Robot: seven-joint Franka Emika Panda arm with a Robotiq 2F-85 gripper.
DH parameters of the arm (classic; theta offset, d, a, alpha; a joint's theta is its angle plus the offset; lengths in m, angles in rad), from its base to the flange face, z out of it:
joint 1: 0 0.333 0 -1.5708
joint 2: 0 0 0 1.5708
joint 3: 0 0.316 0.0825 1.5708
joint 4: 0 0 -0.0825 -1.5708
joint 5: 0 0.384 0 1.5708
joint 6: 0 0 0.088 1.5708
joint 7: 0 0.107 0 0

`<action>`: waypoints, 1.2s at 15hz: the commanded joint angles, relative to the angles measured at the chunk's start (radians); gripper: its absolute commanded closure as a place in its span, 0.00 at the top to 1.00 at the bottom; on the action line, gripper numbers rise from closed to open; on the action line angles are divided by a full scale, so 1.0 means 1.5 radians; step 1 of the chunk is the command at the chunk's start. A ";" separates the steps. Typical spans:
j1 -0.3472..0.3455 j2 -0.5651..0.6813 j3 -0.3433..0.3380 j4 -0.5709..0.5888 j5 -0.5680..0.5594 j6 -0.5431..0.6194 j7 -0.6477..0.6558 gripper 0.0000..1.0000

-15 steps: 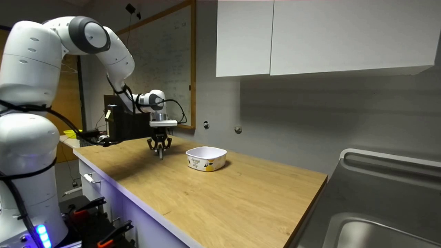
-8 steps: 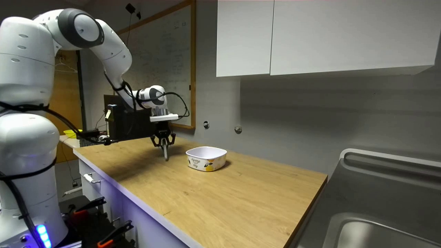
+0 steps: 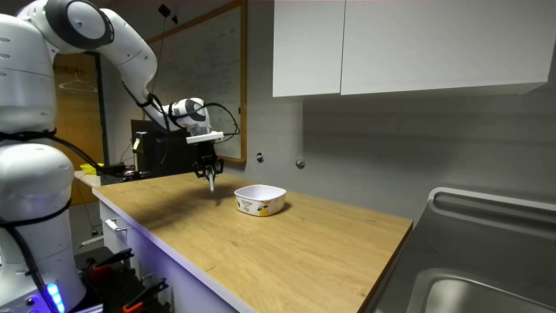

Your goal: Pick up the pen from the table and place it in the white bowl.

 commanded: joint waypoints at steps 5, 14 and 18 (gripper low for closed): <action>-0.007 -0.008 -0.010 0.023 -0.088 -0.040 0.023 0.08; -0.019 -0.002 -0.021 0.077 -0.164 -0.068 -0.007 0.08; -0.034 -0.001 -0.038 0.079 -0.137 -0.025 -0.038 0.08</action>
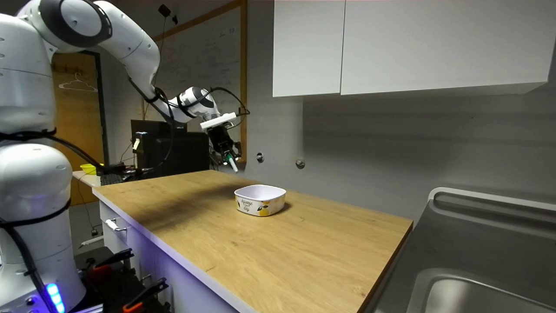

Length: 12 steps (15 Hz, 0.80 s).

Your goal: Pick up the pen from the table and place it in the white bowl.

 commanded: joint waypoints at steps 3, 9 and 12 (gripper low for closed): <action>-0.031 0.002 -0.035 0.000 0.056 0.082 -0.081 0.08; -0.071 0.007 -0.075 -0.023 0.141 0.169 -0.185 0.08; -0.087 0.016 -0.088 -0.032 0.196 0.197 -0.240 0.08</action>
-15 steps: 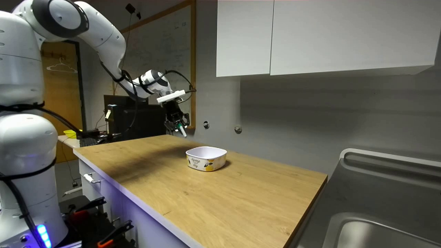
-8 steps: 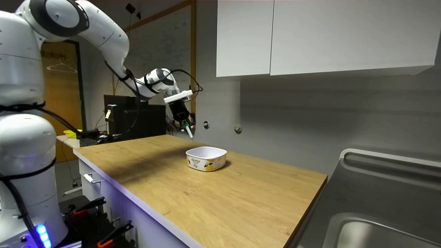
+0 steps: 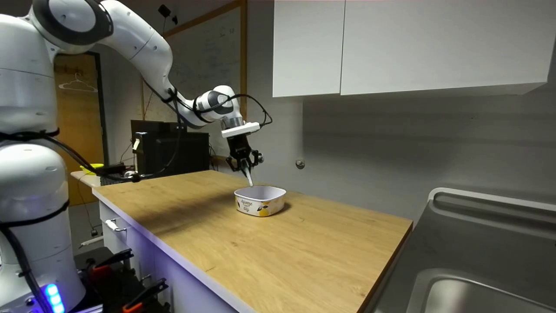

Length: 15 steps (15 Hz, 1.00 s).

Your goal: Pick up the pen from the table and place it in the white bowl.

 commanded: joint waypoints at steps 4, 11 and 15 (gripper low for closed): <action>-0.018 0.018 -0.013 -0.022 0.095 0.045 -0.098 0.08; -0.016 0.028 -0.009 -0.035 0.107 0.047 -0.105 0.46; -0.014 0.024 -0.007 -0.041 0.102 0.046 -0.103 0.75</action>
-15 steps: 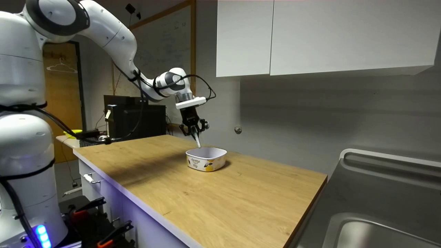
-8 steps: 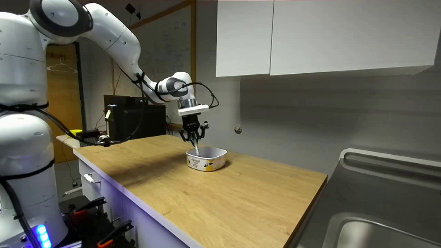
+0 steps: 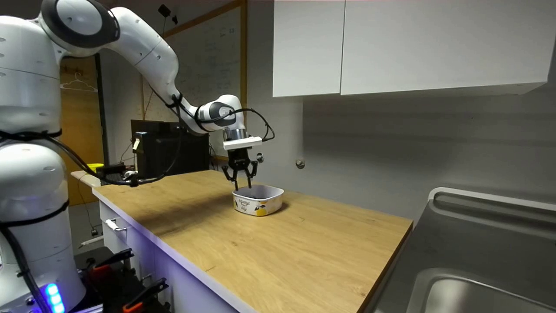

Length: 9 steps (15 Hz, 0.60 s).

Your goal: Pick up the pen from the table and place it in the white bowl.

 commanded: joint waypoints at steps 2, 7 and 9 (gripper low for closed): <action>0.002 -0.012 0.004 -0.016 0.003 0.004 -0.016 0.91; 0.009 -0.043 0.007 -0.042 -0.002 0.001 -0.017 1.00; 0.012 -0.057 0.006 -0.052 -0.019 -0.010 0.007 1.00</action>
